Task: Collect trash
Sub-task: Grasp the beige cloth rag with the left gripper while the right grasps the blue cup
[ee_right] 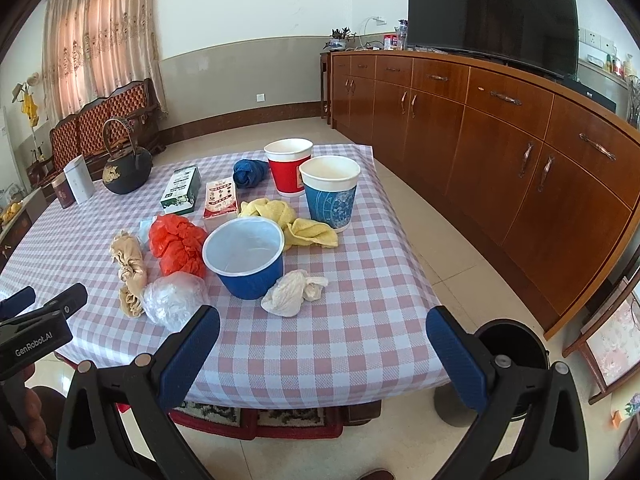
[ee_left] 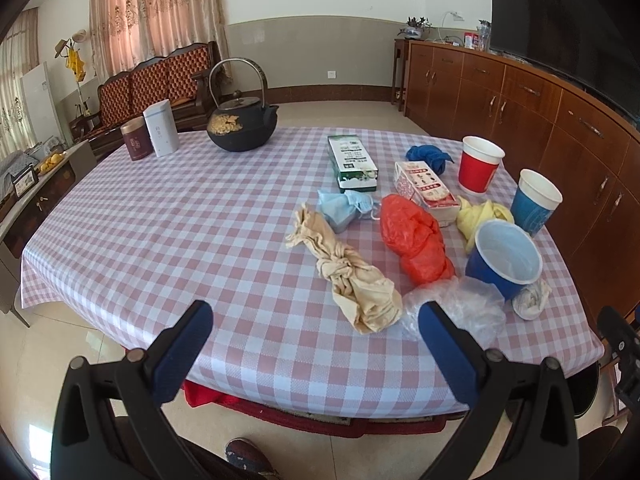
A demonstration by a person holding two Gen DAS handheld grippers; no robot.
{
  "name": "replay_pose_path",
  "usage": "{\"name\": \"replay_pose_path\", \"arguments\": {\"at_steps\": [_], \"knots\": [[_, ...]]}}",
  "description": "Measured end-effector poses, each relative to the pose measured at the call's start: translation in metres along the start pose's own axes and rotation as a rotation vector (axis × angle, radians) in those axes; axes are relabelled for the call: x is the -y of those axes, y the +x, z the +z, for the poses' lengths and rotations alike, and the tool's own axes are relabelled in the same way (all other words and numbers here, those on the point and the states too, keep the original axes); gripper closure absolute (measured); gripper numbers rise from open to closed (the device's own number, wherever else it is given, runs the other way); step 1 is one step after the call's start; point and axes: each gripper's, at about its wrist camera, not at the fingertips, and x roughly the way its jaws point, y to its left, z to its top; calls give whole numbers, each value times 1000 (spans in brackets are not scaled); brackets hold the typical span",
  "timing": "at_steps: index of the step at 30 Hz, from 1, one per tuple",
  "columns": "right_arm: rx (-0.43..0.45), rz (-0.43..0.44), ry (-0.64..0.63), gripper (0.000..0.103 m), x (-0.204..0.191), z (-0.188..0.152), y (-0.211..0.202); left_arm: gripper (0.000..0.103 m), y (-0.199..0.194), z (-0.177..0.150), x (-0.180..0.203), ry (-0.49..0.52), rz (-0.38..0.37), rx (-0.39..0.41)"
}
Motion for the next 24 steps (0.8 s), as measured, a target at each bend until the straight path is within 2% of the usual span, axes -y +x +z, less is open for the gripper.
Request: {"name": "replay_pose_path", "arguments": {"at_steps": [4,11,13,19,22,24], "knots": [[-2,8,-8,0,-6,13,22,1,20,9,7,21,-7,-11],[-9,23,-10,2,-12,32,60,8,55,19,11,29,-15,-45],[-22,34,-16,11,-16,37,73,10,64,22,11,26,-19,-60],[-49,47,-26,22,-21,45,104,16,86,23,13,26,-22,-86],[-74,57,-27,33,-21,46,118,25,96,22,13,22,-37,-109],[-94,67,-28,39,-22,46,126,34,101,21,14,22,-53,-122]]}}
